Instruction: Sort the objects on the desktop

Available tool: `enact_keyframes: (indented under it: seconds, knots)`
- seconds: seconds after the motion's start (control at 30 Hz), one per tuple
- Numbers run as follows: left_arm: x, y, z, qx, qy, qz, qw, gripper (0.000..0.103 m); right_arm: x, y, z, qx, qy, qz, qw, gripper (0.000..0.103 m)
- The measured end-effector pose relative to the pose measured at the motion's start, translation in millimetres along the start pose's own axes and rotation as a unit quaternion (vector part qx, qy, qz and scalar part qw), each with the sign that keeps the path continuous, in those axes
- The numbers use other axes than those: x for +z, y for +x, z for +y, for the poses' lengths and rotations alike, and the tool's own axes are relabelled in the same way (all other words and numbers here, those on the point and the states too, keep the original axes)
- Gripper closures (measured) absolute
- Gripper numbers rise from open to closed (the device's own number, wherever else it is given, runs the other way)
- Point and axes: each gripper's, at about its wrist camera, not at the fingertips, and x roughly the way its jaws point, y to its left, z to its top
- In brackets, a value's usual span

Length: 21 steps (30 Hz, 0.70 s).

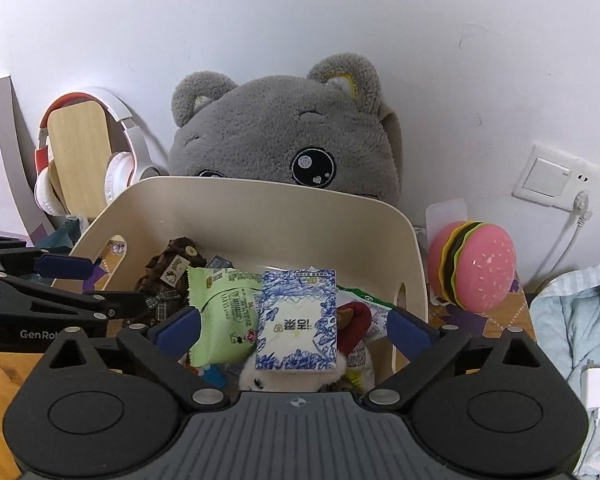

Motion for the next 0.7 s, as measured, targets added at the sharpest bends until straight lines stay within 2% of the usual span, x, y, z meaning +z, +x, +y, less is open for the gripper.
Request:
enact_keyframes:
  seconds: [0.33,0.57,0.7]
  knots:
    - [-7,-46,1,-0.009,0.017,-0.022,0.9996,0.036,-10,-37,10,-0.015,0.028,-0.009,0.999,0.001]
    - [-17,-89,-8,-0.037,0.035,-0.028,0.9983,0.037,-17,-74,22,-0.022,0.02,-0.014,0.999,0.0]
    - [-24,-112,-16,-0.039,0.046,-0.031,0.9977,0.037,-24,-99,30,-0.019,0.011,-0.022,1.0,0.0]
